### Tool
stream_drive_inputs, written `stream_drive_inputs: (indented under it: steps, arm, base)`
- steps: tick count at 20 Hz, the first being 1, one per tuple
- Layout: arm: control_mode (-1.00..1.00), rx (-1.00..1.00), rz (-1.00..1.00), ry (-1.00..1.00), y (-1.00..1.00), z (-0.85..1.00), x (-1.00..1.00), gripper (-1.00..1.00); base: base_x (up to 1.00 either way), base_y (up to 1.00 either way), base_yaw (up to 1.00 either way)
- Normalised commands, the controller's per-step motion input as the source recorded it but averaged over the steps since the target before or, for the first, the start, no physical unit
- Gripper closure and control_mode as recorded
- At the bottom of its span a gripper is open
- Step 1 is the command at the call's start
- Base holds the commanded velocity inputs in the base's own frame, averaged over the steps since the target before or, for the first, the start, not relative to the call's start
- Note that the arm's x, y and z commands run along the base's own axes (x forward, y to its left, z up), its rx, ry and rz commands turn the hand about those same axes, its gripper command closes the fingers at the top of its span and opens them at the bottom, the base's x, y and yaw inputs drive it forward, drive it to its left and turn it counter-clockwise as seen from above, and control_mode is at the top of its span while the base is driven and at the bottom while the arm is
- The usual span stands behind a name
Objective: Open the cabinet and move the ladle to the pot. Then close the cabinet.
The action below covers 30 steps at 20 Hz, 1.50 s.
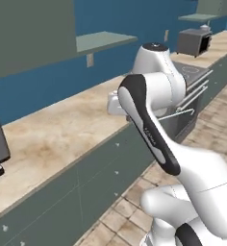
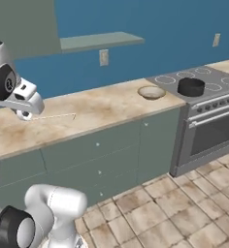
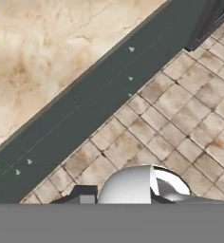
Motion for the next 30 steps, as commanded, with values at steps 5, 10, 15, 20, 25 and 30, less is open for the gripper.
stream_drive_inputs:
  steps: [5,10,15,20,25,30]
  arm:
    - [1.00,0.00,0.00,0.00,0.00,0.00,0.00,1.00]
    - [1.00,0.00,0.00,0.00,0.00,0.00,0.00,1.00]
    - [1.00,0.00,0.00,0.00,0.00,0.00,0.00,1.00]
    - [1.00,0.00,0.00,0.00,0.00,0.00,0.00,1.00]
    - [1.00,0.00,0.00,0.00,0.00,0.00,0.00,1.00]
    - [1.00,0.00,0.00,0.00,0.00,0.00,0.00,1.00]
  base:
    - [0.94,-1.00,0.24]
    - [0.89,-1.00,0.28]
    - [0.88,-1.00,0.26]
    - [0.87,-1.00,0.27]
    - [0.86,-1.00,0.29]
    - [0.84,-1.00,0.30]
